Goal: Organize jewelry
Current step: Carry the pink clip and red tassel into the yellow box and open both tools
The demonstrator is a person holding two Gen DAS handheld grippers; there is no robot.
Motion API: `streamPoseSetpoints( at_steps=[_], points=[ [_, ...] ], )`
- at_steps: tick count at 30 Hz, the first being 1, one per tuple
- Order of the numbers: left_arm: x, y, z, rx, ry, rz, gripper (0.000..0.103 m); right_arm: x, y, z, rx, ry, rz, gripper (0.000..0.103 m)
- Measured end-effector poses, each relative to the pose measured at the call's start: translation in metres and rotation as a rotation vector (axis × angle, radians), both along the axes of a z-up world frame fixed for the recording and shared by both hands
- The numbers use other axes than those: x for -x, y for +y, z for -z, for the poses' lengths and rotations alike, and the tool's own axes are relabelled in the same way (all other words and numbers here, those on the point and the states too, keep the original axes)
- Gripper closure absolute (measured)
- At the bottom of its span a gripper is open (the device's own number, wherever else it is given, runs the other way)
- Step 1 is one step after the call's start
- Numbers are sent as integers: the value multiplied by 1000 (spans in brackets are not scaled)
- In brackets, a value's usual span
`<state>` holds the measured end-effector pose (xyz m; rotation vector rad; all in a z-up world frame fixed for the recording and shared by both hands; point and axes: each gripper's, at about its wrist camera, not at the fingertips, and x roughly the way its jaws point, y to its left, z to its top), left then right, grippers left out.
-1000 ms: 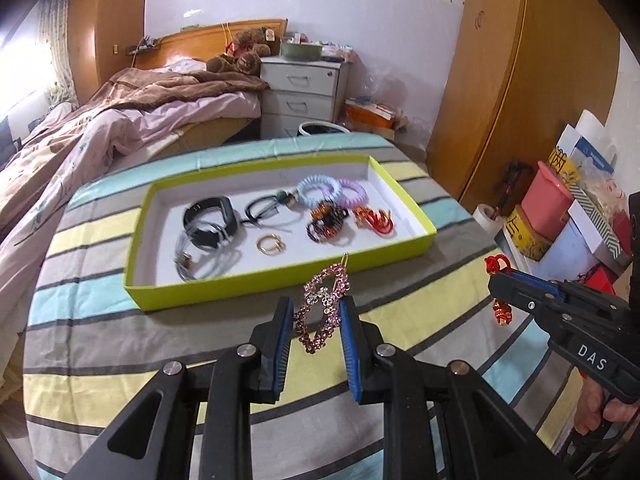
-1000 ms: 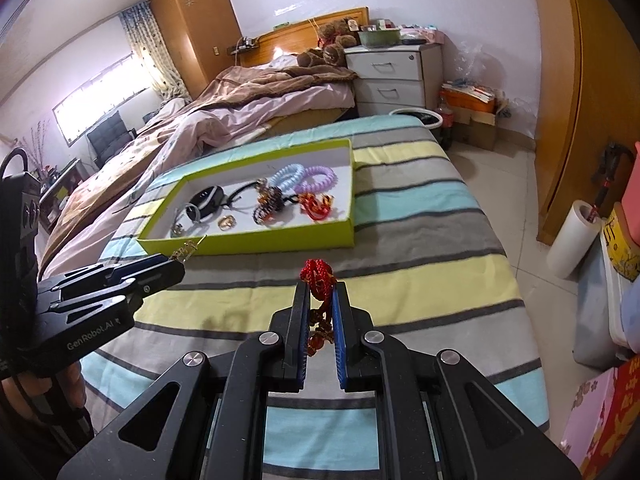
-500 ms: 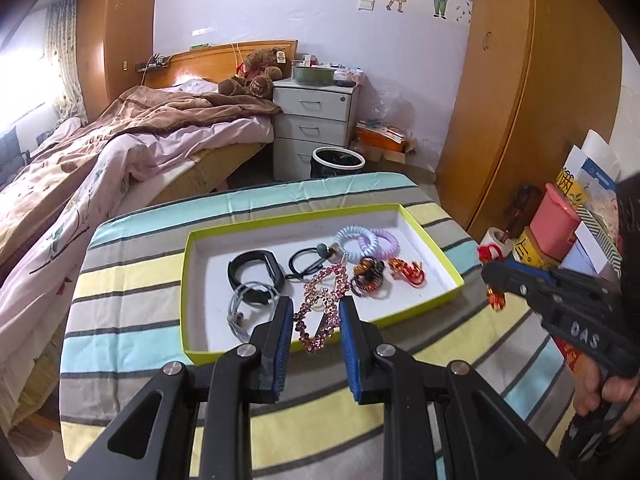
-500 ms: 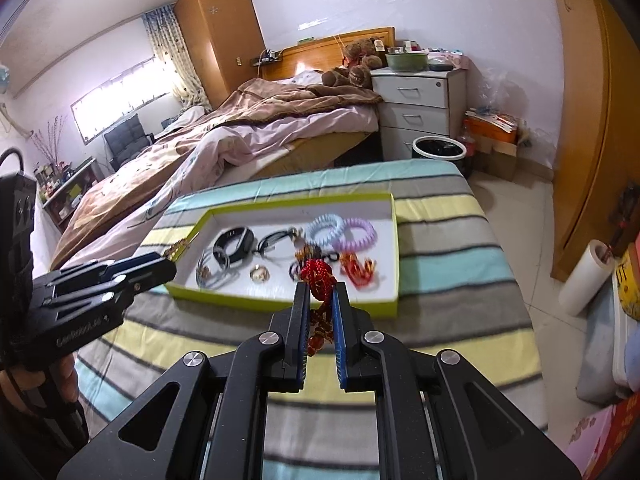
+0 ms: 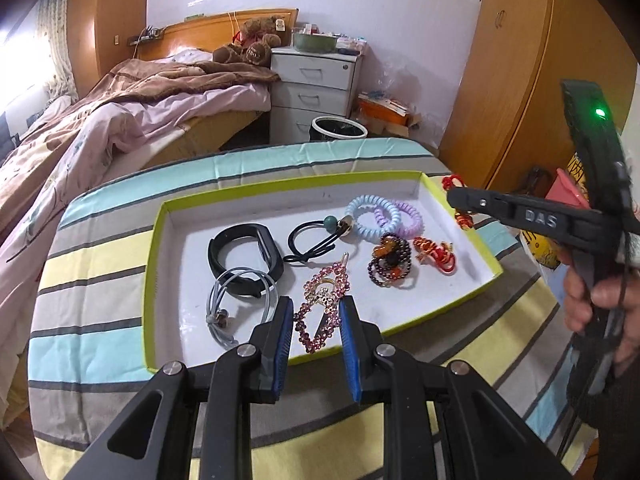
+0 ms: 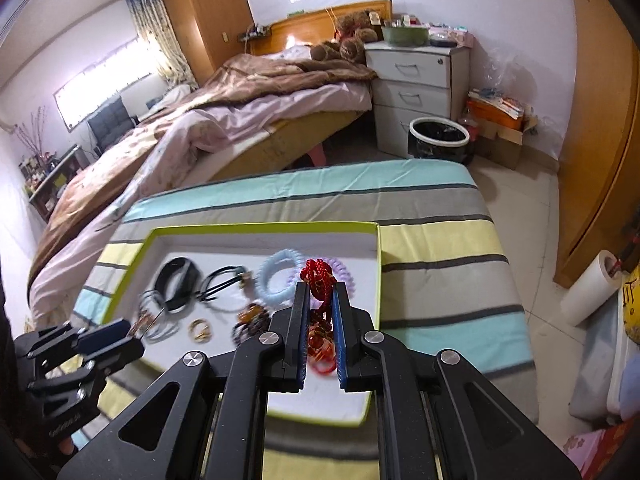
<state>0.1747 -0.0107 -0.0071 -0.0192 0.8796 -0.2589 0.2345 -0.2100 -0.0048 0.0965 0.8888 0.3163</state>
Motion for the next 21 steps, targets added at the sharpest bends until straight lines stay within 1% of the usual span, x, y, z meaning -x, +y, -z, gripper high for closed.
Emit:
streamPoseSetpoints(
  at_steps=[6, 10, 14, 16, 18, 21],
  points=[
    [-10, -1, 14, -6, 22, 1, 79, -17, 5, 17, 37, 31, -9, 92],
    [-14, -2, 20, 2, 37, -3, 79, -23, 10, 24, 90, 37, -5, 92],
    [-14, -2, 23, 7, 43, -10, 79, -26, 15, 29, 133, 37, -20, 92],
    [-12, -2, 23, -2, 37, -12, 79, -26, 16, 32, 151, 40, -18, 92],
    [-11, -4, 23, -9, 32, -8, 79, -27, 16, 33, 157, 41, -19, 92],
    [-15, -1, 23, 6, 40, -12, 79, -26, 16, 34, 159, 36, -21, 92]
  ],
)
